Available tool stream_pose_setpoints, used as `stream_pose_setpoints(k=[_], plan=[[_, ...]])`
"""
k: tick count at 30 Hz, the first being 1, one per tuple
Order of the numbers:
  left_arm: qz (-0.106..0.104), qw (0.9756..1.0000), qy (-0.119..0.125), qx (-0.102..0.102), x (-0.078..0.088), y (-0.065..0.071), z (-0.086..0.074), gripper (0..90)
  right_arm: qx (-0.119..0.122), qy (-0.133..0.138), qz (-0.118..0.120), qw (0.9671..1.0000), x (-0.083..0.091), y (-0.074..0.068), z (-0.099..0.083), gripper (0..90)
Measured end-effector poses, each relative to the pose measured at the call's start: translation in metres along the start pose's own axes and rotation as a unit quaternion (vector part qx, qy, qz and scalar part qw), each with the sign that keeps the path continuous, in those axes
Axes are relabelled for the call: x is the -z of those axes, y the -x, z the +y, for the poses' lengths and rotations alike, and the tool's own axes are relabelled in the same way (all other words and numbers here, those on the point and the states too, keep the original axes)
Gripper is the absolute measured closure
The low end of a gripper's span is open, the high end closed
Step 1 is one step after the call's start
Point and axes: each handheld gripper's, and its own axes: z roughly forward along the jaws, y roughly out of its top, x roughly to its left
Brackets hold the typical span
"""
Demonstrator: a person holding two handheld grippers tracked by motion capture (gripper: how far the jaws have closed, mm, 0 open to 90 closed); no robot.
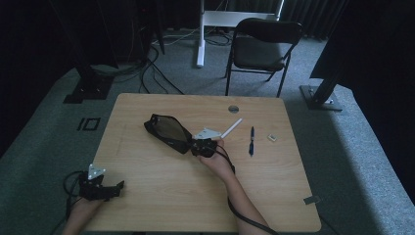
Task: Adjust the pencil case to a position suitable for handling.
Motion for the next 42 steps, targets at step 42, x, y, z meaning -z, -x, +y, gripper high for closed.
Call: stream_pose_setpoints(k=[42], plan=[[0.0,1.0,0.0,0.0,0.0,0.0,0.0,0.1,-0.028,0.001,-0.042,0.9987,0.1,0.028,-0.061,73.1]])
